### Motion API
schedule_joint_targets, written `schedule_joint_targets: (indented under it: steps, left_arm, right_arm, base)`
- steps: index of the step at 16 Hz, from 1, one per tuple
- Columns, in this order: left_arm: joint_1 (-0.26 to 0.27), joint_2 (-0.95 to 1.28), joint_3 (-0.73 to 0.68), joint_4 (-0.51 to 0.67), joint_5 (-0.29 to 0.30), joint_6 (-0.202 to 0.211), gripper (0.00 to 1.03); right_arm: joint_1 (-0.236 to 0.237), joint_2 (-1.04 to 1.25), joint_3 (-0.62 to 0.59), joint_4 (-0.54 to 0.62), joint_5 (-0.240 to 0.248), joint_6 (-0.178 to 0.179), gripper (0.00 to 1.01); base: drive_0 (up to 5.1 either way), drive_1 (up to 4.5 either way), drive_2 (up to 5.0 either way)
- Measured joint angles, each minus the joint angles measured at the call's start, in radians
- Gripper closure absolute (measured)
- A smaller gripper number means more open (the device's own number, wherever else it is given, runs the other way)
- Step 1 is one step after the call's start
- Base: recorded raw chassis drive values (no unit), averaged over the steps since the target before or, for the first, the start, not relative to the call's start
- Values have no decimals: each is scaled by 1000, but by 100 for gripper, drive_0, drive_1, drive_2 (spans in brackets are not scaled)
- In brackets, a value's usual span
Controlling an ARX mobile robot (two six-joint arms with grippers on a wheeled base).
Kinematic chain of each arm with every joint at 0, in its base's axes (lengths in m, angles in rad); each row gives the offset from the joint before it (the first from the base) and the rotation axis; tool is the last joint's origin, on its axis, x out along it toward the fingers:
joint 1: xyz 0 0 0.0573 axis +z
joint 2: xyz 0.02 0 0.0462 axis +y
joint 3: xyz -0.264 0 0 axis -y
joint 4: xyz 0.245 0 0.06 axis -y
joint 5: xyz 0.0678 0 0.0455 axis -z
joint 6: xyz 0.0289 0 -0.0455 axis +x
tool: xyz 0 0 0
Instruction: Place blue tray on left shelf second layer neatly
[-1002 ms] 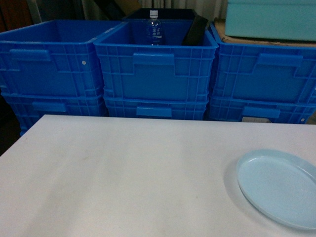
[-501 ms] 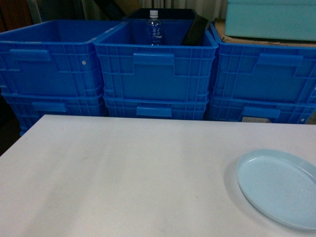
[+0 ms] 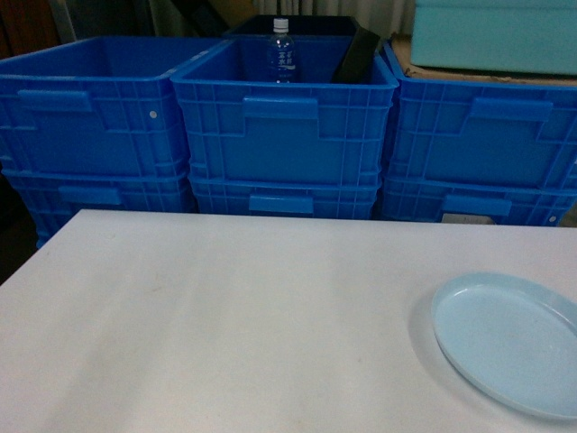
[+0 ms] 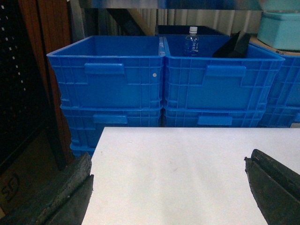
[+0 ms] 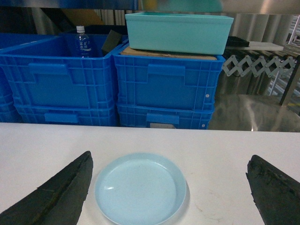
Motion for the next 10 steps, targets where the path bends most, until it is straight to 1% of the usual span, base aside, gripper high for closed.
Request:
schedule_joint_targets:
  steps: [2,3,4,5,6,7,8,9,10]
  left_arm:
    - [0,0,0,0,0,0,5]
    - [0,0,0,0,0,0,5]
    - [0,0,0,0,1,0,5]
    - [0,0,0,0,0,0,5]
    - [0,0,0,0,0,0,5]
    - [0,0,0,0,0,0,5]
    - [0,0,0,0,0,0,5]
    - [0,0,0,0,0,0,5]
    - [0,0,0,1,1,0,5]
  right_arm:
    - [0,0,0,0,0,0,3]
    - [-35,6,3,-34,-60,13,3]
    - [-201,98,25,-65,-222,60,3]
    - [-404,285,88,-37,-426,119,3]
    - [-574,506,211,22,-648,165,3]
    - [-637,657,315,37,-782,178,3]
    - [-642,779,394,28,-848,185,3]
    - [-639,871,452,-16,-898,184,3]
    - [-625,978,513,-57,-935,185,3]
  base:
    - [0,0,0]
    - [0,0,0]
    - [0,0,0]
    - [0,0,0]
    - [0,0,0]
    - [0,0,0]
    - [0,0,0]
    - [0,0,0]
    - [0,0,0]
